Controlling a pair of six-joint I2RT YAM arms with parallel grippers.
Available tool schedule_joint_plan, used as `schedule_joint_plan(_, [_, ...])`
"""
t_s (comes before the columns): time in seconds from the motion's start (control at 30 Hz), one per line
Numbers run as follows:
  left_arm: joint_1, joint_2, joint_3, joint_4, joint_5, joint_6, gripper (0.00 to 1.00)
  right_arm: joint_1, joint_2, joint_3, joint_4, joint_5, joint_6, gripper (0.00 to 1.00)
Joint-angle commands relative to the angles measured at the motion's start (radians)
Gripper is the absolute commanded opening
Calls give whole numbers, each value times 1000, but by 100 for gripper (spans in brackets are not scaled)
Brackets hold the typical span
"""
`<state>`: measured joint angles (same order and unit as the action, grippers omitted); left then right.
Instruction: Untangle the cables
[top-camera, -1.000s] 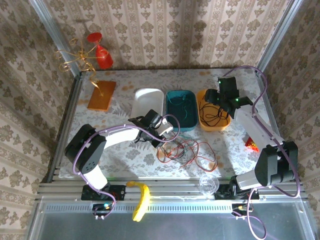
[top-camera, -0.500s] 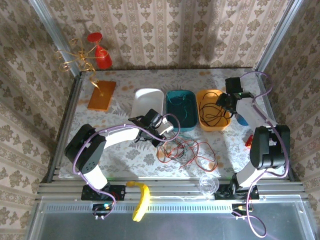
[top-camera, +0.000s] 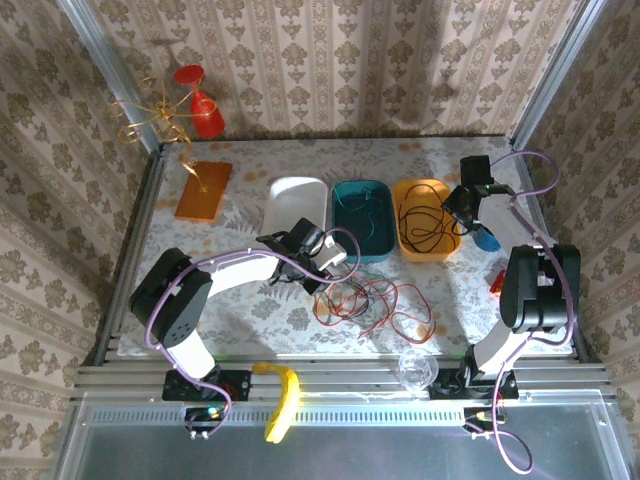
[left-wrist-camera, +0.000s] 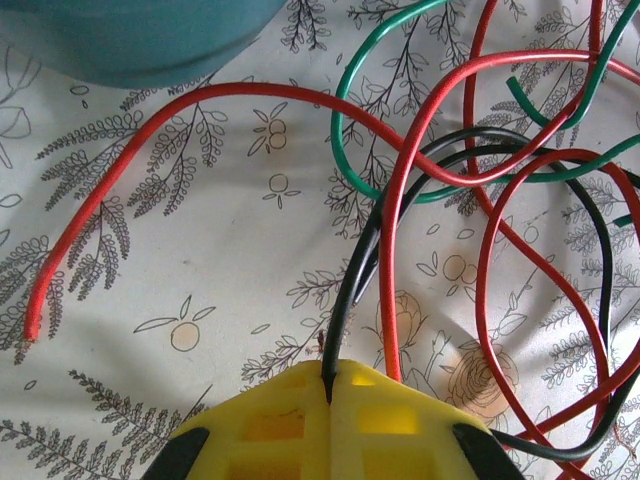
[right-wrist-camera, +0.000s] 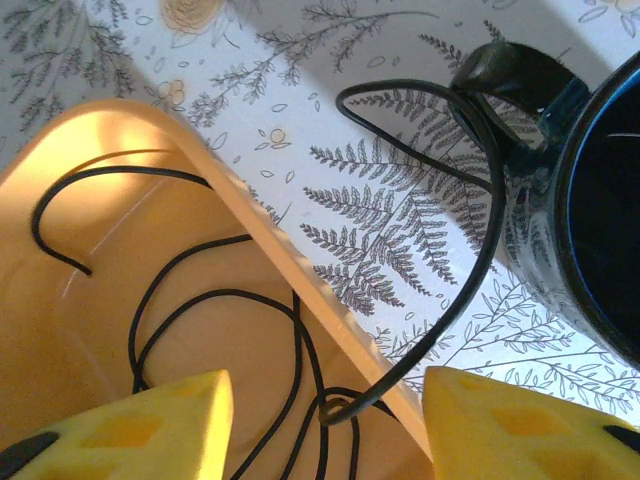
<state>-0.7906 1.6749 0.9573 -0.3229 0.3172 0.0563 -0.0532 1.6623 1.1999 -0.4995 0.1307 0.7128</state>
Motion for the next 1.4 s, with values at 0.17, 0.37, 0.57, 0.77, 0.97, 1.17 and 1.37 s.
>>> schedule_joint_plan(0.17, [6,-5,12,-49,-2,24,0,-7,38,-14,71,-28,43,11])
schedule_joint_plan(0.37, [5,-17,-5,-41,-6,14,0,-2,-8,-36,101,-44,26,0])
schedule_joint_plan(0.57, [4,-10,3,-36,-2,12,0,76,-101,-58,148,0,-109,0])
schedule_joint_plan(0.77, [2,-9,8,-38,0,16,0,218,-142,-66,174,91,-294,0])
schedule_joint_plan(0.97, [-1,-10,9,-40,-3,14,0,224,-107,-101,185,-104,-281,0])
schedule_joint_plan(1.17, [-3,-10,7,-44,-4,14,0,175,-14,-107,133,-221,-190,0])
schedule_joint_plan(1.37, [-3,-11,11,-46,-6,13,0,131,84,-79,49,-252,-138,0])
